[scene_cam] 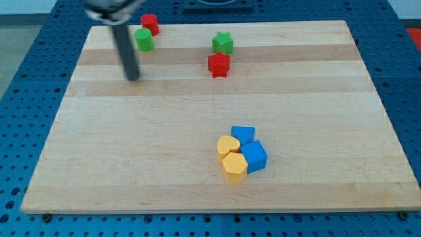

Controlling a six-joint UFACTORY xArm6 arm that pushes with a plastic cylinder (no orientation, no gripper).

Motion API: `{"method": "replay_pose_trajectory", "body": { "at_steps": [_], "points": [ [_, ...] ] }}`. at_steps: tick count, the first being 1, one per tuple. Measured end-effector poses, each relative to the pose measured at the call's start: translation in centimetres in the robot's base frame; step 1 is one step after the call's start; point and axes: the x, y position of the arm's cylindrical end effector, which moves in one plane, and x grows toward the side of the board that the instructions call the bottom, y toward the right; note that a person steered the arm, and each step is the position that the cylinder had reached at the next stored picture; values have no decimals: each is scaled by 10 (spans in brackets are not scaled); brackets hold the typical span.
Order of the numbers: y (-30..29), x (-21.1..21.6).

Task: Place the red star below the green star

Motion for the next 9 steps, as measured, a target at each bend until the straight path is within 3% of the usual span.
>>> {"method": "replay_pose_trajectory", "body": {
  "at_steps": [1, 3, 4, 5, 6, 8, 9],
  "points": [
    [-82, -20],
    [-83, -31],
    [-83, -137],
    [-82, -162],
    [-47, -162],
    [94, -122],
    [70, -116]
  ]
}}
